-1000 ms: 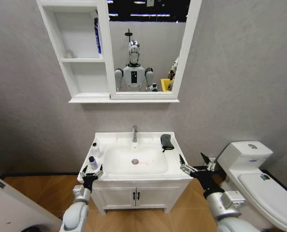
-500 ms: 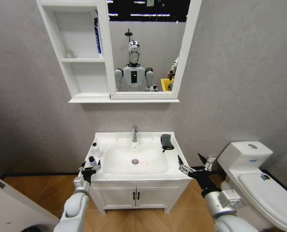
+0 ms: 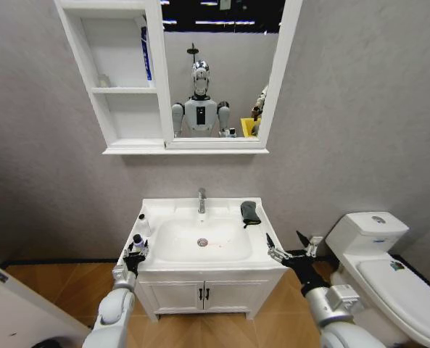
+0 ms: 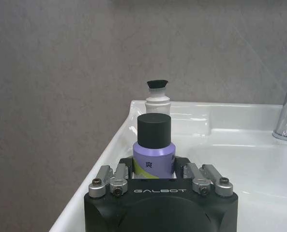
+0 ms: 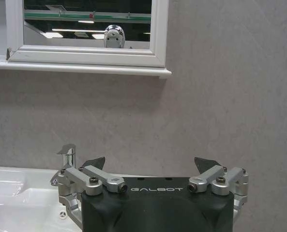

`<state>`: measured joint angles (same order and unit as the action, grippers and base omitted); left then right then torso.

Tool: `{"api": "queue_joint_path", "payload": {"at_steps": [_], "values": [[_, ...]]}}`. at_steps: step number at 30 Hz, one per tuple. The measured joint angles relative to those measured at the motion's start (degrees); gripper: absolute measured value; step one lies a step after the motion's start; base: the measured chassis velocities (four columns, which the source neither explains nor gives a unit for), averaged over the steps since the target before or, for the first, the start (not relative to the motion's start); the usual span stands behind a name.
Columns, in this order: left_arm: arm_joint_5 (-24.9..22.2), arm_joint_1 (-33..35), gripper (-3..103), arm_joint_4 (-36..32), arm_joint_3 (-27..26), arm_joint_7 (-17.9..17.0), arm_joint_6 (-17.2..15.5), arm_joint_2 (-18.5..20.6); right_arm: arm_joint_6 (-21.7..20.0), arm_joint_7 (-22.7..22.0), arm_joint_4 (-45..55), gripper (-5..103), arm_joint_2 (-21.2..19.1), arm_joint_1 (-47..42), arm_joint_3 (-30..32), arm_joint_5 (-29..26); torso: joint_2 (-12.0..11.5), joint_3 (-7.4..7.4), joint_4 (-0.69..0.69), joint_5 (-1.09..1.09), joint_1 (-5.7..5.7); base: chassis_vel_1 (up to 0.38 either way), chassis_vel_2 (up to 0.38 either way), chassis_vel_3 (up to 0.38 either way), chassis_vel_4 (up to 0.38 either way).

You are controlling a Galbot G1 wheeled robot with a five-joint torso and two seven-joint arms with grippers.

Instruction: Move facial cleanser and shampoo from washbasin to cabinet, then wipe washbasin with towel.

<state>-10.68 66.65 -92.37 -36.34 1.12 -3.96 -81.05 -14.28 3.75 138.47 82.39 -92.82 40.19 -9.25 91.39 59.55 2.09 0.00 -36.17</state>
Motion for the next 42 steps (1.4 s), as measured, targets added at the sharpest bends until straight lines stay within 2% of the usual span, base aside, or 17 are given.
{"api": "queue_joint_path", "payload": {"at_steps": [2, 6, 10, 13, 14, 15, 17, 19, 21, 25, 27, 29, 31, 33, 34, 38, 42], "values": [[-1.15, 0.73, 43, -1.86, 0.06, 0.02, -0.66, 0.29, -0.02, 0.01, 0.08, 100, 0.02, 0.09, -0.11, 0.08, 0.00, 0.00, 0.00, 0.00, 0.00, 0.000, 0.000, 0.000, 0.000], [-1.97, 2.21, 43, -5.78, 0.15, -0.18, -2.02, 1.14, -0.05, 0.01, 0.12, 100, 0.12, 0.04, -0.17, 0.19, 0.00, 0.00, 0.00, -0.01, 0.00, 0.000, 0.000, 0.000, 0.000], [-4.85, 5.00, 43, -16.22, 0.11, -2.87, -6.99, 5.80, -0.09, 0.02, 0.21, 100, 0.27, -0.11, -0.23, 0.25, 0.00, -0.01, 0.00, 0.00, 0.00, 0.000, 0.000, 0.000, 0.000], [-15.41, 4.68, 43, -28.03, -0.52, -10.19, -15.85, 15.31, -0.02, 0.04, -0.11, 100, 0.66, -0.02, -0.41, 0.41, 0.01, -0.01, 0.02, 0.01, 0.01, 0.000, 0.000, 0.000, 0.000], [-22.01, 2.52, 43, -32.67, -0.94, -15.42, -21.79, 20.00, 0.22, 0.09, -0.37, 100, 0.99, -0.02, -0.66, 0.78, 0.01, -0.01, 0.01, 0.01, 0.01, 0.000, 0.000, 0.000, 0.000], [-22.01, 2.52, 43, -32.67, -0.94, -15.42, -21.79, 20.00, 0.22, 0.09, -0.37, 100, 0.99, -0.02, -0.66, 0.78, 0.01, -0.01, 0.01, 0.01, 0.01, 0.000, 0.000, 0.000, 0.000], [-27.76, 0.25, 43, -34.92, -1.13, -19.20, -25.60, 23.78, 0.56, 0.14, -0.53, 100, 1.33, -0.18, -0.82, 1.17, 0.01, -0.01, 0.02, -0.03, 0.01, 0.000, 0.000, 0.000, 0.000], [-40.57, -6.90, 43, -36.78, -0.67, -25.47, -31.33, 33.67, 0.97, 0.20, -0.54, 100, 1.81, -0.87, -0.81, 1.49, 0.01, -0.01, 0.00, -0.02, 0.00, 0.000, 0.000, 0.000, 0.000], [-48.45, -15.04, 43, -34.67, 1.23, -28.19, -32.87, 40.83, 1.05, 0.19, -0.18, 100, 1.98, -1.37, -0.45, 1.51, 0.00, 0.00, -0.01, 0.01, 0.00, 0.000, 0.000, 0.000, 0.000], [-53.47, -24.80, 43, -30.52, 5.56, -28.93, -33.56, 45.68, 1.14, 0.10, 0.16, 100, 2.12, -1.61, 0.03, 1.41, 0.00, 0.00, 0.00, -0.01, 0.00, 0.000, 0.000, 0.000, 0.000], [-56.77, -36.30, 43, -25.26, 11.65, -29.22, -33.85, 48.27, 1.32, 0.02, 0.12, 100, 2.23, -1.75, 0.25, 1.36, 0.00, 0.00, 0.00, 0.00, 0.00, 0.000, 0.000, 0.000, 0.000], [-57.81, -41.64, 43, -22.63, 15.34, -29.26, -33.83, 48.63, 1.48, -0.01, -0.06, 100, 2.29, -1.77, 0.29, 1.36, 0.01, 0.00, 0.01, 0.01, 0.00, 0.000, 0.000, 0.000, 0.000], [-59.97, -55.07, 43, -14.56, 25.83, -29.22, -33.64, 47.31, 1.75, -0.03, -0.64, 100, 2.26, -1.75, 0.44, 1.15, 0.00, 0.01, 0.00, 0.00, 0.00, 0.000, 0.000, 0.000, 0.000], [-60.51, -59.00, 43, -11.62, 29.13, -29.36, -33.61, 46.24, 1.84, -0.06, -0.91, 100, 2.12, -1.75, 0.65, 0.91, 0.00, 0.01, 0.01, 0.00, 0.00, 0.000, 0.000, 0.000, 0.000], [-60.98, -65.60, 43, -6.54, 34.11, -29.21, -33.59, 43.86, 1.90, -0.06, -1.39, 100, 1.80, -1.71, 1.18, 0.39, -0.01, 0.01, -0.01, -0.03, -0.01, 0.000, 0.000, 0.000, 0.000], [-60.05, -73.56, 43, 0.74, 39.29, -28.58, -33.47, 39.67, 2.13, -0.02, -2.27, 100, 1.32, -1.67, 2.43, -0.52, 0.00, 0.01, -0.01, 0.04, -0.02, 0.000, 0.000, 0.000, 0.000], [-53.60, -78.39, 43, 10.57, 43.28, -24.90, -32.04, 34.50, 2.89, 0.05, -3.08, 100, 1.09, -2.17, 4.12, -1.36, -0.01, 0.02, -0.02, 0.01, -0.03, 0.000, 0.000, 0.000, 0.000]]}}
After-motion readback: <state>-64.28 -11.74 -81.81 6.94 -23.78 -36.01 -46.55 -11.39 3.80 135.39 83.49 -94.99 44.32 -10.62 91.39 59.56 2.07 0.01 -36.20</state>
